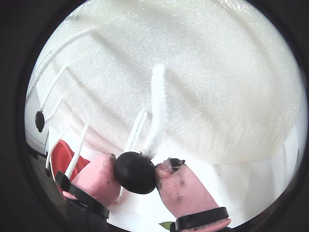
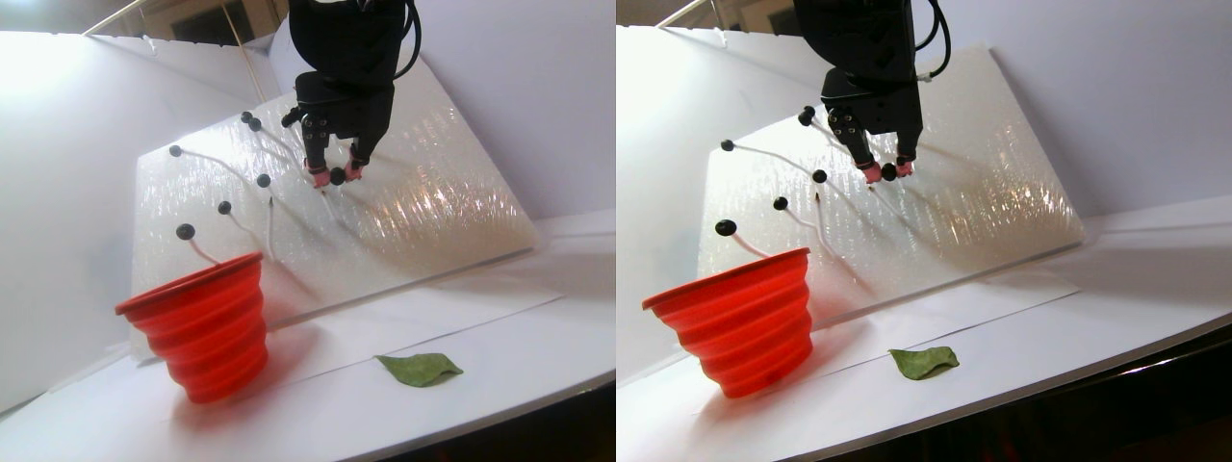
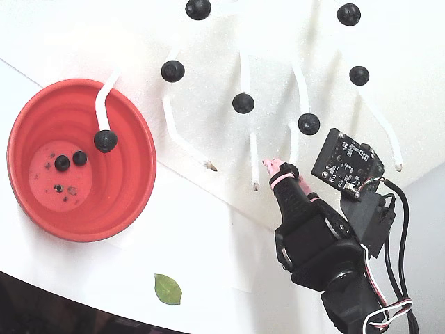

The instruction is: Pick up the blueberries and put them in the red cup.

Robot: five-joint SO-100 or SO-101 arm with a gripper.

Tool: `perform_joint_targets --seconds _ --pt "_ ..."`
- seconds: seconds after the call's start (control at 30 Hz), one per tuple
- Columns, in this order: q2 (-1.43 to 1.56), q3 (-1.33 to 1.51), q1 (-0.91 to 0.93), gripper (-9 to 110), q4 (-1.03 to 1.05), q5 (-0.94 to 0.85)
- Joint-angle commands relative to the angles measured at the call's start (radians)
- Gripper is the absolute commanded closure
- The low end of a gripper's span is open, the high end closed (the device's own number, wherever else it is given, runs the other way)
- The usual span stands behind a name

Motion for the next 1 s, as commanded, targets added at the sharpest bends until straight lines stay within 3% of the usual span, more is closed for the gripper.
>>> perform_joint_targets --seconds 0.0,0.97 --pt "0.025 -0.086 -0.057 89 -0.026 0.003" --pt "0.339 0.08 -0.095 90 0.201 0.011"
